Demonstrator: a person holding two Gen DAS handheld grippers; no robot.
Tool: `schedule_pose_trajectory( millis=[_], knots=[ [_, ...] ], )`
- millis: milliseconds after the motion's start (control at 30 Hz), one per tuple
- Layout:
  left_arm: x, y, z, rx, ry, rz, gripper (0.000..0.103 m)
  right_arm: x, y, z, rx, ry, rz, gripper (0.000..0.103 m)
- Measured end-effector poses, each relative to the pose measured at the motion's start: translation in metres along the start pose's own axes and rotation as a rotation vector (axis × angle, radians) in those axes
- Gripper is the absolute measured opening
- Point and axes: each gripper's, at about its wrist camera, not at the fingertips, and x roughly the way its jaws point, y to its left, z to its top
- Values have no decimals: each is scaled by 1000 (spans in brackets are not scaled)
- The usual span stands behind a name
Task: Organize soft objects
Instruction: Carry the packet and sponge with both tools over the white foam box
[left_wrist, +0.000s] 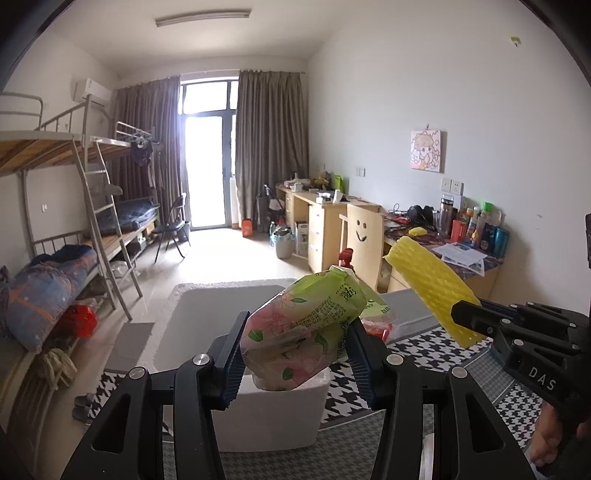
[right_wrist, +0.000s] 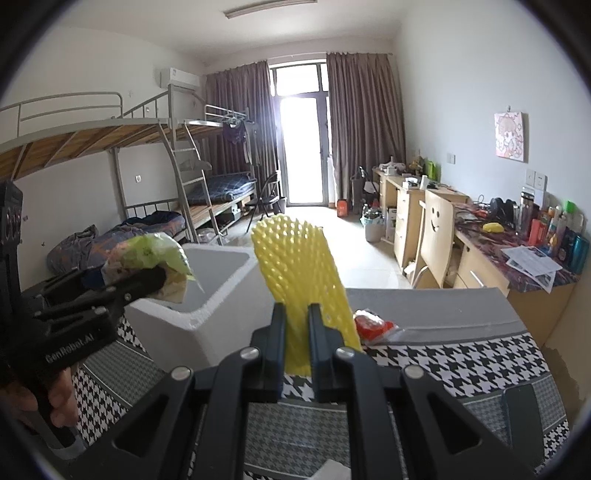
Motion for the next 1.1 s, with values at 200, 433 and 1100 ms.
schedule_pose_trajectory(
  millis=[200, 433, 1100],
  knots=[
    [2, 10, 8, -13, -12, 33, 51, 7, 7, 10, -13, 3, 4, 14],
    [6, 19, 16, -11, -25, 75, 51, 12, 16, 19, -35, -3, 13, 14],
    [43, 41, 22, -67, 39, 172, 51, 45, 32, 35, -57, 32, 53, 14]
  ],
)
